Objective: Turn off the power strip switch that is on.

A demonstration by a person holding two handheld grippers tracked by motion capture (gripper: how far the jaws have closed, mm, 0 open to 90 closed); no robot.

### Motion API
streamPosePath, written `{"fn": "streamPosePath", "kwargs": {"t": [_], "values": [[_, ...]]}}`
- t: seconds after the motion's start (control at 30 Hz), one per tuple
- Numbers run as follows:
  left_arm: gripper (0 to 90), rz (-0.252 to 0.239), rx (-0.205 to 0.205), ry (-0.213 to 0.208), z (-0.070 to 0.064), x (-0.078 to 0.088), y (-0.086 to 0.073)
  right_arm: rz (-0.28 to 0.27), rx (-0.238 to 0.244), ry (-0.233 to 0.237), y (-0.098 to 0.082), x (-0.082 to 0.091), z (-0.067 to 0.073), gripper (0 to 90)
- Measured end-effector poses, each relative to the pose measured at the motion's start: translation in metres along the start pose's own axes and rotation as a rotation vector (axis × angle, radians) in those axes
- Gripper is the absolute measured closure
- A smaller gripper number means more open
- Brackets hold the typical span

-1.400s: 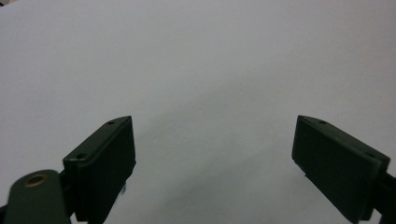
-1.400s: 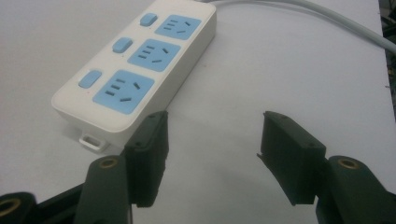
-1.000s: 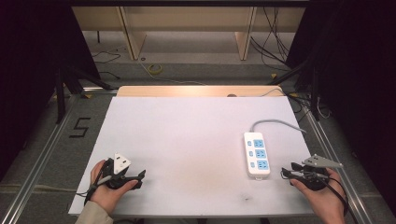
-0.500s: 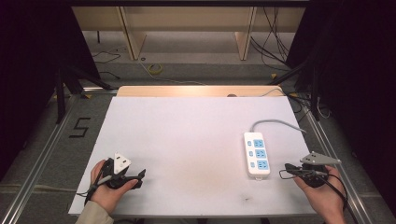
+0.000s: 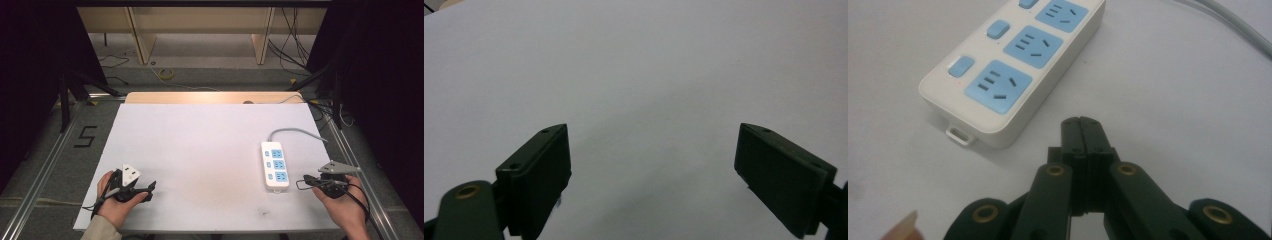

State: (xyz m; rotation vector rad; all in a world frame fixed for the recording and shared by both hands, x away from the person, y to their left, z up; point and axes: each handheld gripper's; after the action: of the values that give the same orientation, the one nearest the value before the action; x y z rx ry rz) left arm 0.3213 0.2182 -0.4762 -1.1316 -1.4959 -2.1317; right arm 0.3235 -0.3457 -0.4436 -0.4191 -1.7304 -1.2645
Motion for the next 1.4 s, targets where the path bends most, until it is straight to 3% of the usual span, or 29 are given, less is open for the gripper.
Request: {"fn": "streamPosePath", "kwargs": {"t": [1.4], "values": [[14.6,0.000,-0.006,0.001,-0.002,-0.001,0.001,0.113,0.024,0.029,0.023,-0.001,0.007,90.0]]}}
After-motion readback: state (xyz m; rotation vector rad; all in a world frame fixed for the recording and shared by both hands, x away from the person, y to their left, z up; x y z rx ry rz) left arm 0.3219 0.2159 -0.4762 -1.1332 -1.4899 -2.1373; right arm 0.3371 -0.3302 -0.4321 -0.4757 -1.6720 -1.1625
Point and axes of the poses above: each handheld gripper's, and its own axes: x roughly backward along the jaws, y roughly out of its top, z roughly to its left, and after that the axes turned 9 degrees about z, right-handed
